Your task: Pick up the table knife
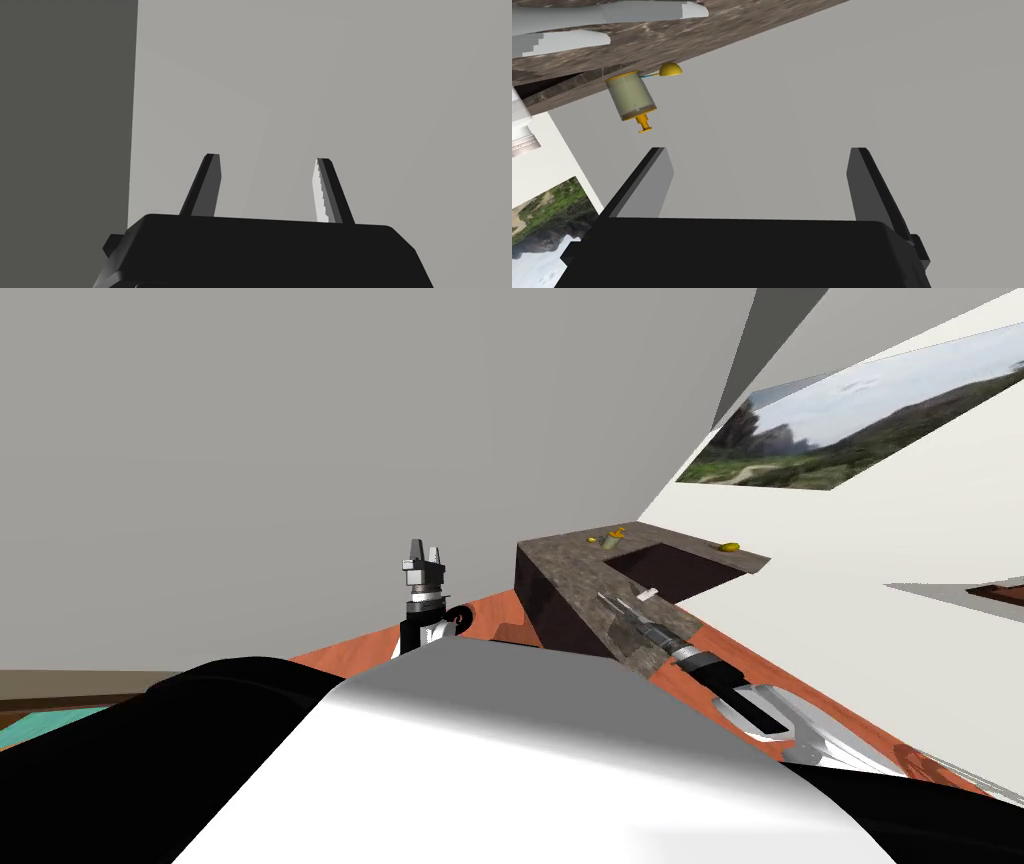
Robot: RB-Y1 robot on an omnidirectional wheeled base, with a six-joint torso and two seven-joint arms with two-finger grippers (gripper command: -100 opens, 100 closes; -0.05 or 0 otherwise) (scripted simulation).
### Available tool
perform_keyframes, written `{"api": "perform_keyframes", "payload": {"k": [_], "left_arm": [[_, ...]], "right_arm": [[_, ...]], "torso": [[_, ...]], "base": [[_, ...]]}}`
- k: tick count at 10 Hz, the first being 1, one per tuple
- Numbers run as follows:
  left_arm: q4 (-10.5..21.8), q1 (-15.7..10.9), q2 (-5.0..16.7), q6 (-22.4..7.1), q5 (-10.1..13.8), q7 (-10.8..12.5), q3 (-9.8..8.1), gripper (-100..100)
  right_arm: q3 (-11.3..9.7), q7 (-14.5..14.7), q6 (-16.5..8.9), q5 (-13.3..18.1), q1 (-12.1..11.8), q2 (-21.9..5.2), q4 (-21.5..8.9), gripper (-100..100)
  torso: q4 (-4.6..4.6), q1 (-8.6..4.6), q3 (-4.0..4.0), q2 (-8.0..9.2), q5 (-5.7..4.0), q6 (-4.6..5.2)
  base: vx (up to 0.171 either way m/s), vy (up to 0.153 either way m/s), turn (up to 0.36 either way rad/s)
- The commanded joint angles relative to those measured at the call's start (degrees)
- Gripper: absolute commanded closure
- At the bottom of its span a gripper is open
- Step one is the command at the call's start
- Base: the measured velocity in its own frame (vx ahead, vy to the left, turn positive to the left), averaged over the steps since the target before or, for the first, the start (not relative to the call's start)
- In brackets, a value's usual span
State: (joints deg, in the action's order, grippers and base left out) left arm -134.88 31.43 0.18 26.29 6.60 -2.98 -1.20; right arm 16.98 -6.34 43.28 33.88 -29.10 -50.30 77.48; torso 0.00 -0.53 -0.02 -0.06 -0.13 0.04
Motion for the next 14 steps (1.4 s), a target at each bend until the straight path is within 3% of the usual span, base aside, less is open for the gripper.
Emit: {"api": "perform_keyframes", "payload": {"k": [1, 3, 5, 8, 14], "left_arm": [[0.0, 0.0, 0.0, 0.0, 0.0, 0.0, 0.0, 0], [0.0, 0.0, 0.0, 0.0, 0.0, 0.0, -0.01, 0], [0.0, 0.0, 0.0, 0.0, 0.0, 0.0, -0.01, 0], [0.0, 0.0, 0.0, 0.0, 0.0, 0.0, -0.01, 0], [0.0, 0.0, 0.0, 0.0, 0.0, 0.0, -0.01, 0]], "right_arm": [[-0.7, 0.0, -0.4, 2.0, -0.7, -2.0, -2.8, -100], [-1.8, 0.5, -0.1, 4.5, -1.1, -4.3, -6.5, -100], [-1.8, 0.5, -0.1, 4.5, -1.1, -4.3, -7.4, -100], [-3.3, 1.2, 0.4, 7.8, -1.7, -7.4, -12.8, -100], [-5.0, 1.8, 1.0, 11.5, -2.5, -11.1, -19.6, -100]], "torso": [[0.0, 0.0, 0.0, 0.0, 0.0, 0.0], [0.02, -0.19, 0.05, 0.08, -0.04, 0.0], [0.02, -0.08, 0.04, 0.05, -0.03, 0.06], [-0.01, -0.04, -0.04, -0.07, 0.0, 0.01], [0.0, 0.0, -0.02, -0.05, -0.01, 0.09]], "base": [[-0.061, -0.115, 0.467], [-0.081, -0.124, 0.496], [-0.046, -0.06, 0.18], [-0.059, -0.071, 0.388], [-0.065, -0.056, 0.277]]}}
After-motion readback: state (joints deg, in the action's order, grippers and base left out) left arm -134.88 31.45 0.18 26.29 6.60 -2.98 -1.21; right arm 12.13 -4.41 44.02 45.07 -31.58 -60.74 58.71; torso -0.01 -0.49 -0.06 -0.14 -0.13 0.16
